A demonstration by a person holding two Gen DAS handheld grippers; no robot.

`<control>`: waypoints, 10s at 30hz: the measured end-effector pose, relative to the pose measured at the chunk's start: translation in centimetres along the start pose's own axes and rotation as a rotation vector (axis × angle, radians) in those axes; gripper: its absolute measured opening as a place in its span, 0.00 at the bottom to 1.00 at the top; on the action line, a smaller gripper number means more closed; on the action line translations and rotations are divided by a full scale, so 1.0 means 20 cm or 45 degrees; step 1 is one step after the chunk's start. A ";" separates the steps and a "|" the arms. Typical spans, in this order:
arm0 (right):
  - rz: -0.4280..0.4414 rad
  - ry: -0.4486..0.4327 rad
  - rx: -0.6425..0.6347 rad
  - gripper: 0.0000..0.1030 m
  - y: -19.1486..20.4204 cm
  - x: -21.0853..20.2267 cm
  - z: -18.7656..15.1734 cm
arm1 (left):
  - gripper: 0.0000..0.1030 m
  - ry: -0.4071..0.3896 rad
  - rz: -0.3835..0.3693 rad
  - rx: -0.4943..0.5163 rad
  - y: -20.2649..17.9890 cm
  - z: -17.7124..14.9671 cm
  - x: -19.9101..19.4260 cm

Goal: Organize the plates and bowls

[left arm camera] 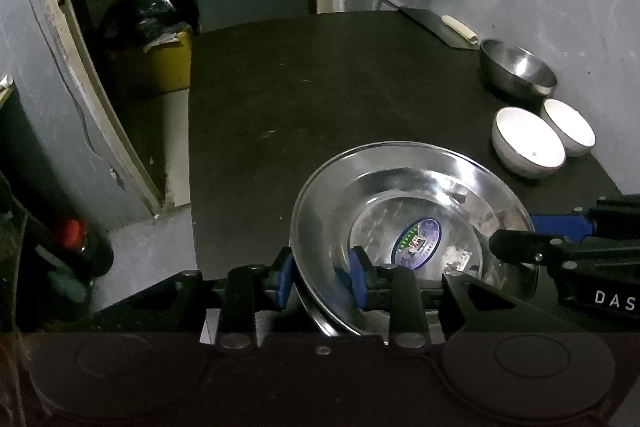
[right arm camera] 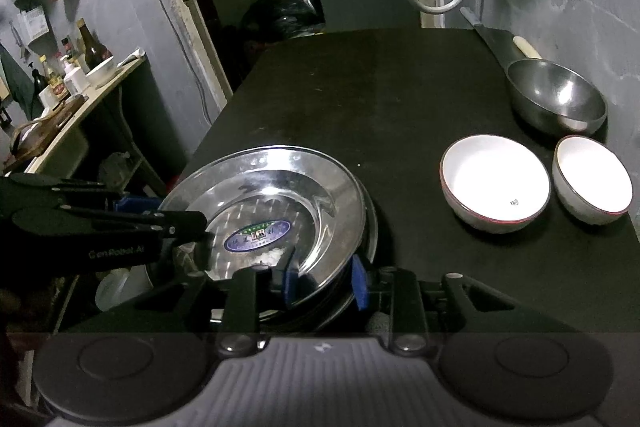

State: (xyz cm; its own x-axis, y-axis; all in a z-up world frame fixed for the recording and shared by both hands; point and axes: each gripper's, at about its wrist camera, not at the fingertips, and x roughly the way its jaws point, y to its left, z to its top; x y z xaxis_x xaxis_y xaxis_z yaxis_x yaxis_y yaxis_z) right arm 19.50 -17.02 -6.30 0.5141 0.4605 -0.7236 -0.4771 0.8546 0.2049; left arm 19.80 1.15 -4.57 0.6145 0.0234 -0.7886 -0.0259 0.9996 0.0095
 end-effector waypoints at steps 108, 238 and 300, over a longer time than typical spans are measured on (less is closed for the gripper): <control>-0.161 -0.606 0.209 0.39 -0.57 -0.25 0.24 | 0.21 -0.500 -0.339 -0.004 -0.49 0.63 0.04; 0.207 0.245 -0.188 0.59 0.38 -0.39 -0.36 | 0.72 0.207 -0.177 -0.308 0.18 -0.62 -0.50; -0.460 0.046 0.187 1.00 -0.29 -0.43 -0.03 | 0.99 -0.328 0.024 -0.025 -0.20 0.04 -0.43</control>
State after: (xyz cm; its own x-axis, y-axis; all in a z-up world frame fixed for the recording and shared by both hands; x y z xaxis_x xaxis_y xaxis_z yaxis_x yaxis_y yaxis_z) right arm 17.41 -26.20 -1.64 0.6037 0.1174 -0.7885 -0.1618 0.9866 0.0231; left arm 15.19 -3.05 2.65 0.7944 0.0479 -0.6055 -0.0535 0.9985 0.0088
